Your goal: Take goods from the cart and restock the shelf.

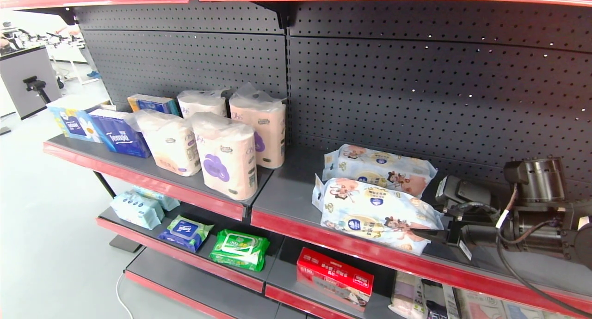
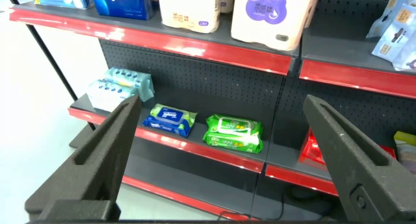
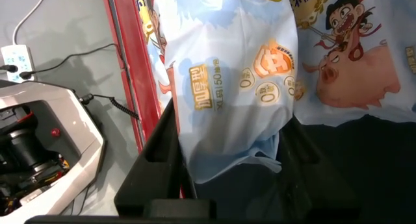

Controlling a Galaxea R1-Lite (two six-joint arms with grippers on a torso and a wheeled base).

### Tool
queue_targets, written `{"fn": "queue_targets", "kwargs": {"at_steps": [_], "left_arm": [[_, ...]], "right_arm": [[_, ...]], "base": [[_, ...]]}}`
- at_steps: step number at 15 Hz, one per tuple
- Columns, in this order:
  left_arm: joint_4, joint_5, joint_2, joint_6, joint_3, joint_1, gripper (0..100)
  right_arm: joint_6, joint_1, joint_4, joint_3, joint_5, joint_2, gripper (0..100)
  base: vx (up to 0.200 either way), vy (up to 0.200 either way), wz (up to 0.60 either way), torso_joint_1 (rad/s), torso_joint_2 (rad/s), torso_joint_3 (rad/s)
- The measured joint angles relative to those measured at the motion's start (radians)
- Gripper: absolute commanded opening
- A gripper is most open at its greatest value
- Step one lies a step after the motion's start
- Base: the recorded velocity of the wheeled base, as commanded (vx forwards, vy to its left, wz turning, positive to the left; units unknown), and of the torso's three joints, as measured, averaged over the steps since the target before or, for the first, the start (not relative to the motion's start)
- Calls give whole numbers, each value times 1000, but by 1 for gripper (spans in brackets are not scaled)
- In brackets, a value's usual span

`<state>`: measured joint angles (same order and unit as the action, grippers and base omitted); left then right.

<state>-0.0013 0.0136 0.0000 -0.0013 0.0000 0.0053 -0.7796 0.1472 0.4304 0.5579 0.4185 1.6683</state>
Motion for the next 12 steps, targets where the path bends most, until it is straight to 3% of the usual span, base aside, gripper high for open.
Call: {"fn": "queue_targets", "kwargs": {"at_steps": [12], "left_arm": [[0,0,0,0,0,0,100]], "right_arm": [[-3,10,-2,-6,-15,-3,0]], "base": [[0,0,0,0,0,0]]}}
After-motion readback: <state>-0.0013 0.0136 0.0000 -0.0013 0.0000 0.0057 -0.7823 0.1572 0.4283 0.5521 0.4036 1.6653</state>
